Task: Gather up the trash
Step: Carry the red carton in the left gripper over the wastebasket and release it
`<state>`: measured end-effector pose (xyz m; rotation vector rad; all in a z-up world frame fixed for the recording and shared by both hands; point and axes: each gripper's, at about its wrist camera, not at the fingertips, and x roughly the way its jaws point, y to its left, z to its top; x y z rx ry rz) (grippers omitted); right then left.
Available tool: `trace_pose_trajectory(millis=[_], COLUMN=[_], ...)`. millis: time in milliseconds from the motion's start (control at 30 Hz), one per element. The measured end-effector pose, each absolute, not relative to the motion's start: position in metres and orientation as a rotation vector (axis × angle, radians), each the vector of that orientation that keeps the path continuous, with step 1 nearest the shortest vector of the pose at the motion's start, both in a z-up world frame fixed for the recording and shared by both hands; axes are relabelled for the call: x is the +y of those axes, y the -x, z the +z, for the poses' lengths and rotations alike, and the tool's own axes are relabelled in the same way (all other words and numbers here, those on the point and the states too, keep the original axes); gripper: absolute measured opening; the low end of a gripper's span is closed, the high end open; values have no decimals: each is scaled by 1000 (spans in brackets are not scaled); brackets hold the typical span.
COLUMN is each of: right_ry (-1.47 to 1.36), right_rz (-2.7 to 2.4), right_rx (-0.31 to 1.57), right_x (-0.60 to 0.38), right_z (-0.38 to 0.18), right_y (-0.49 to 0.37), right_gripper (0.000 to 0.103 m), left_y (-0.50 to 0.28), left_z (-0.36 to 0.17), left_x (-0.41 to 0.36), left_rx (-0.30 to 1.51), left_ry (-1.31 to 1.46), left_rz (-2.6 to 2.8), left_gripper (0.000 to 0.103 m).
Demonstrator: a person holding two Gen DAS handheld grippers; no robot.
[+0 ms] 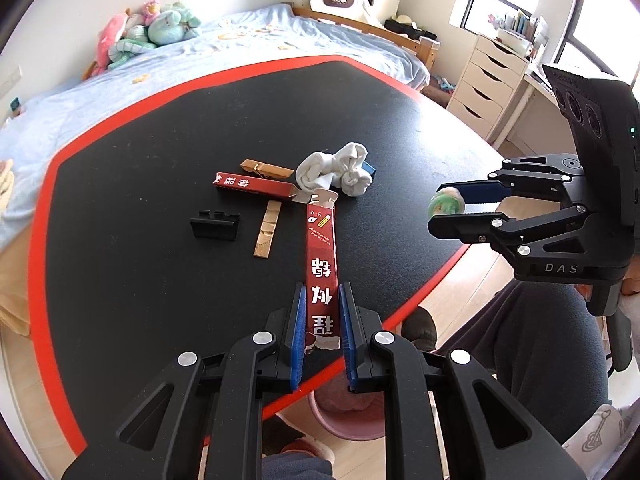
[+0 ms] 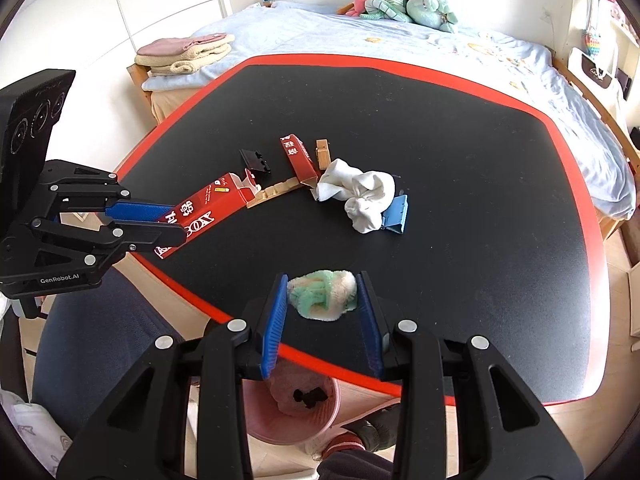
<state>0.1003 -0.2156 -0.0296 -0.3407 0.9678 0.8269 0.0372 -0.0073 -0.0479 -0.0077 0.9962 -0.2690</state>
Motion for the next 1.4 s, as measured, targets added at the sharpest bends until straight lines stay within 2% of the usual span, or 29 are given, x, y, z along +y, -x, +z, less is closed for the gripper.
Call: trace_pose_trajectory(millis=[400, 1400], right_ry=[315, 293], right_rz=[865, 926], right_rx=[954, 988], right_x=[-237, -259], right_z=[-9, -16], right_y=[-45, 21], right_gripper=[35, 35], left_y=[3, 57], left_z=[-35, -43], left_x=[-23, -50], left_rx=[975, 993], left_ry=[22, 29], left_rz=[-269, -290], left_gripper=[16, 16])
